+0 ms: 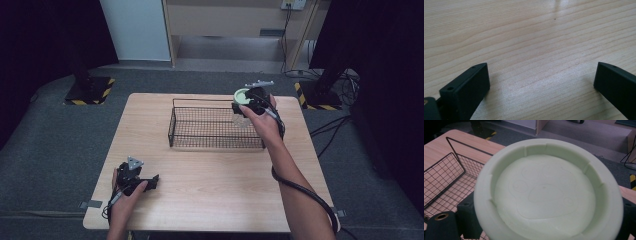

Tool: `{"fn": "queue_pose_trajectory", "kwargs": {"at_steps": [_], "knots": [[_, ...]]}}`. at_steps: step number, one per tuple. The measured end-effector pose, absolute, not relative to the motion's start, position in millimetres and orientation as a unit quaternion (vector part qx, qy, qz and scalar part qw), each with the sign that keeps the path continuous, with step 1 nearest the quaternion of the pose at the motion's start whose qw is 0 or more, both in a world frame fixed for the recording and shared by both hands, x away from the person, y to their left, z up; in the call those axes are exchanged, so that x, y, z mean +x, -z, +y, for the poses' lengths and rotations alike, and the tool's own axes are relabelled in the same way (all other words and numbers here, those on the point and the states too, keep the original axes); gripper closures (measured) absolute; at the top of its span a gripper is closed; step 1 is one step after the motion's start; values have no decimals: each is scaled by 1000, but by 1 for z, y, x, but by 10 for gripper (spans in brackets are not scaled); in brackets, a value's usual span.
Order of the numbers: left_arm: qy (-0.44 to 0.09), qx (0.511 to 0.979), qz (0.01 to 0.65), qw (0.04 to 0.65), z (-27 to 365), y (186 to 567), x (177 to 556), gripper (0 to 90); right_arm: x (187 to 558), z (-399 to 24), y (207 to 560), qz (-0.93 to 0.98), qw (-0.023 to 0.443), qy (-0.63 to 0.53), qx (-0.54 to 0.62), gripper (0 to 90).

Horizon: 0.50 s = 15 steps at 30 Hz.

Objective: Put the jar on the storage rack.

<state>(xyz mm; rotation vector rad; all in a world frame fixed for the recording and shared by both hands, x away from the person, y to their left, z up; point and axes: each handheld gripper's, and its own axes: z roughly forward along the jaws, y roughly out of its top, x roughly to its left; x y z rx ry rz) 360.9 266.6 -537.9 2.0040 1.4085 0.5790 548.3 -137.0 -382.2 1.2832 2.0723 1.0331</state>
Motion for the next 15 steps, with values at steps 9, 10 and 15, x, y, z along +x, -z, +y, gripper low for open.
{"fn": "queue_pose_trajectory", "kwargs": {"at_steps": [9,10,15], "knots": [[-219,758,532,307,267,538,361,0,550,-133,397,758,241,-377,475,116],[-219,758,532,307,267,538,361,0,550,-133,398,758,241,-376,476,116],[-219,758,532,307,267,538,361,0,550,-132,402,757,240,-377,477,116]]}}
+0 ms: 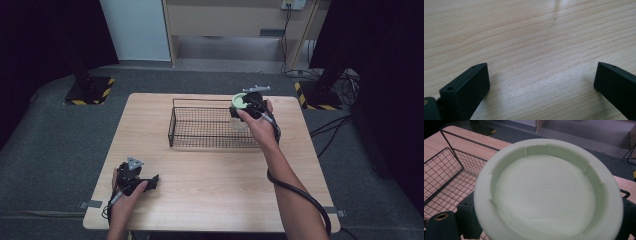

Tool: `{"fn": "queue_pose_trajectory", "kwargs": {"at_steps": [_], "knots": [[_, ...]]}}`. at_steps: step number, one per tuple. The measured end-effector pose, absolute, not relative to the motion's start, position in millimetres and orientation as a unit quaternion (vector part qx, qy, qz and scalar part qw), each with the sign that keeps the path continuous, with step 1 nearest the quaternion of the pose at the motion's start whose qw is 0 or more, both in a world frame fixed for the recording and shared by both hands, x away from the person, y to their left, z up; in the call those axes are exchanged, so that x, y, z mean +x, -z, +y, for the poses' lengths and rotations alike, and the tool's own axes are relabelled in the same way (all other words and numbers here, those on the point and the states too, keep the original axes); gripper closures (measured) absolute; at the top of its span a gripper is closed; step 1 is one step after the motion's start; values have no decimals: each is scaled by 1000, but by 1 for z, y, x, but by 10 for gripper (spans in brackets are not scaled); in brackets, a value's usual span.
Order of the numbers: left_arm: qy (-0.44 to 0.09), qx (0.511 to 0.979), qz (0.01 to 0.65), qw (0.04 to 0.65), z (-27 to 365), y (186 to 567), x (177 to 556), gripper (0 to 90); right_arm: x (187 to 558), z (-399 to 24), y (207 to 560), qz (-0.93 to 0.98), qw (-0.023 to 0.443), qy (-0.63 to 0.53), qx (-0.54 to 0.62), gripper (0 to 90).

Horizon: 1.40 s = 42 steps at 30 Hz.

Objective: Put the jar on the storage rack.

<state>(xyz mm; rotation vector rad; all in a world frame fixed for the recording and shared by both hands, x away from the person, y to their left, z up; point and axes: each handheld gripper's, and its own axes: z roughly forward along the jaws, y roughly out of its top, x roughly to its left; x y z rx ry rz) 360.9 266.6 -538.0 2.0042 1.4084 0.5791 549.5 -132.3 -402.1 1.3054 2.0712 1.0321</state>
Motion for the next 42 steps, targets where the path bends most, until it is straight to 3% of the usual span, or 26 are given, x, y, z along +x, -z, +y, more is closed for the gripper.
{"fn": "queue_pose_trajectory", "kwargs": {"at_steps": [29,42], "knots": [[-219,758,533,307,267,538,361,0,547,-145,441,754,233,-363,496,116],[-219,758,532,307,267,538,361,0,546,-131,446,759,227,-367,487,116]]}}
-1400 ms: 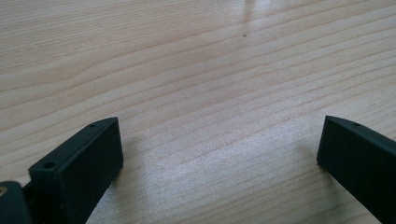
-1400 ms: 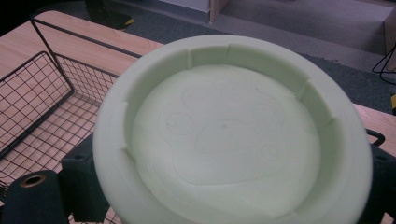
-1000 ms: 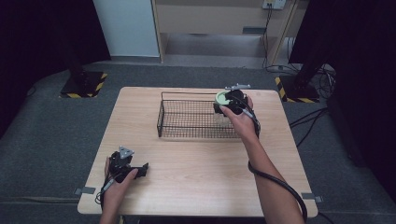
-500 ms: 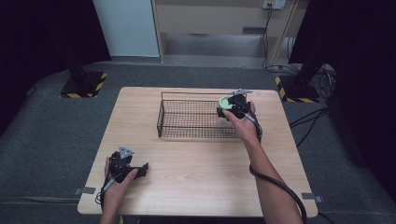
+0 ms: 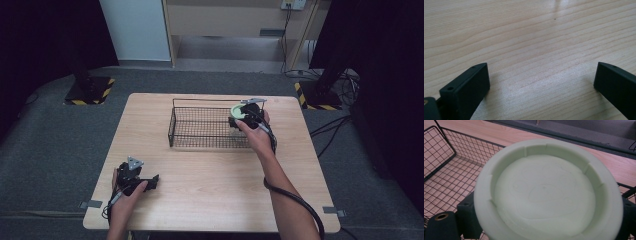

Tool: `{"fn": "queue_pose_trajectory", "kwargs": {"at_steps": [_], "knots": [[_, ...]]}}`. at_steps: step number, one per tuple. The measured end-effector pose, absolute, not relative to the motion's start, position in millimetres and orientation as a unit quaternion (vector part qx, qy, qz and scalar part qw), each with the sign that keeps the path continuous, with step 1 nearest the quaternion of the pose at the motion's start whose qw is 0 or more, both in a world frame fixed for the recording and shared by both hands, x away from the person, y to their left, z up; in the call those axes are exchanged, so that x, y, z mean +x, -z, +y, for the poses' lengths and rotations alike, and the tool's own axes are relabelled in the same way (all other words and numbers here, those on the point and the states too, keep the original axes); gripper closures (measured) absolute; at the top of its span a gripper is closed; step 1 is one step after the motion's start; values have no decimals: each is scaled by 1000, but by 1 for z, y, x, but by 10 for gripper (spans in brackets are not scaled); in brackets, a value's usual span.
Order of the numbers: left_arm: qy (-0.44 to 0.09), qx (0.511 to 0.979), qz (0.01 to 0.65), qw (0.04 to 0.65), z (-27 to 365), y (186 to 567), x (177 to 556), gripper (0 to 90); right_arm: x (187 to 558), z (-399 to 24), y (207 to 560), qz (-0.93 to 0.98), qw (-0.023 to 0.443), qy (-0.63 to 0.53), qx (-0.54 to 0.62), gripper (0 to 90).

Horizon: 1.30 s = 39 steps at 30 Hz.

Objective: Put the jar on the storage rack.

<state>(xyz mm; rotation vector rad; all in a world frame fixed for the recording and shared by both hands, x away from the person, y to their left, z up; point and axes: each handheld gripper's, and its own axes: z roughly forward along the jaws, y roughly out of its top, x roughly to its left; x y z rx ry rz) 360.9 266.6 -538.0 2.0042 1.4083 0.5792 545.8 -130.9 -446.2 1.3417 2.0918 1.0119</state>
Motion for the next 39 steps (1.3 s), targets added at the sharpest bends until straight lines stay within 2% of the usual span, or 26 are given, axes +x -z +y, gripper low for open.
{"fn": "queue_pose_trajectory", "kwargs": {"at_steps": [39], "knots": [[-219,758,532,307,267,538,361,0,542,-129,454,778,217,-359,466,91]]}}
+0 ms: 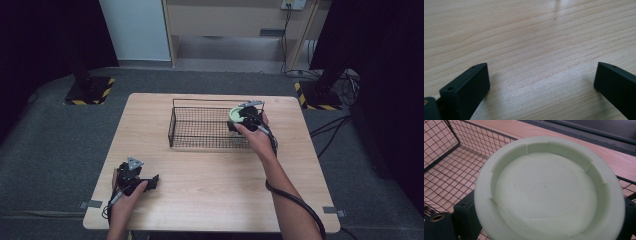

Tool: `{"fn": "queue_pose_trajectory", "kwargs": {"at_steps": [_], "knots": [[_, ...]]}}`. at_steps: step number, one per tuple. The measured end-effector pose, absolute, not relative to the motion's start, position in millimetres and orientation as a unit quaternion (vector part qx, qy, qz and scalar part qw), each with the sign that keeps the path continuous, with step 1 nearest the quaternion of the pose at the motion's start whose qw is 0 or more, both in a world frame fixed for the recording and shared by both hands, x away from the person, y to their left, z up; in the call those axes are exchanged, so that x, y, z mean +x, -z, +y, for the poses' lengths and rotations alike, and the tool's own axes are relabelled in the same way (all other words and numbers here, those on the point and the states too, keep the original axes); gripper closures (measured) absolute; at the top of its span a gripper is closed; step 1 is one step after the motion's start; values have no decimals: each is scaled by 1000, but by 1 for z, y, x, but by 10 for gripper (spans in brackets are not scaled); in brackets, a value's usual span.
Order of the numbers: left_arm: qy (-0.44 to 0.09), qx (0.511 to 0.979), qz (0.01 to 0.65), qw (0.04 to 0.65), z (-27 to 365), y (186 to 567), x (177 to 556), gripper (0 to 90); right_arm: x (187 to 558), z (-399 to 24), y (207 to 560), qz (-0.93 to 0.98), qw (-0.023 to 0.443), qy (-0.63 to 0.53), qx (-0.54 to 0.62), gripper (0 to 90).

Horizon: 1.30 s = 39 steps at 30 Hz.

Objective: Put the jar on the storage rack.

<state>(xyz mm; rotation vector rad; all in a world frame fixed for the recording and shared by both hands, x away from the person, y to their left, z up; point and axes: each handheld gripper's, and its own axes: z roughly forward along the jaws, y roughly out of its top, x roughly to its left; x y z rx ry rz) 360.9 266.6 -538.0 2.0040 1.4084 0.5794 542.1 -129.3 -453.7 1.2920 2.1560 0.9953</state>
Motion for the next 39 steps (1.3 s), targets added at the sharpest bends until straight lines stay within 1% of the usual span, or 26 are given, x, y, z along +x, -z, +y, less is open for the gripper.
{"fn": "queue_pose_trajectory", "kwargs": {"at_steps": [6,17,20,30,39], "knots": [[-219,758,533,307,267,538,361,0,542,-129,453,782,215,-356,464,78],[-219,758,533,307,267,538,361,0,542,-128,453,787,206,-353,462,23],[-219,758,532,307,267,538,361,0,542,-128,453,788,206,-354,459,23],[-219,758,533,307,267,538,361,0,534,-137,441,789,209,-359,453,23],[-219,758,533,307,267,538,361,0,520,-149,421,782,212,-380,446,22]]}}
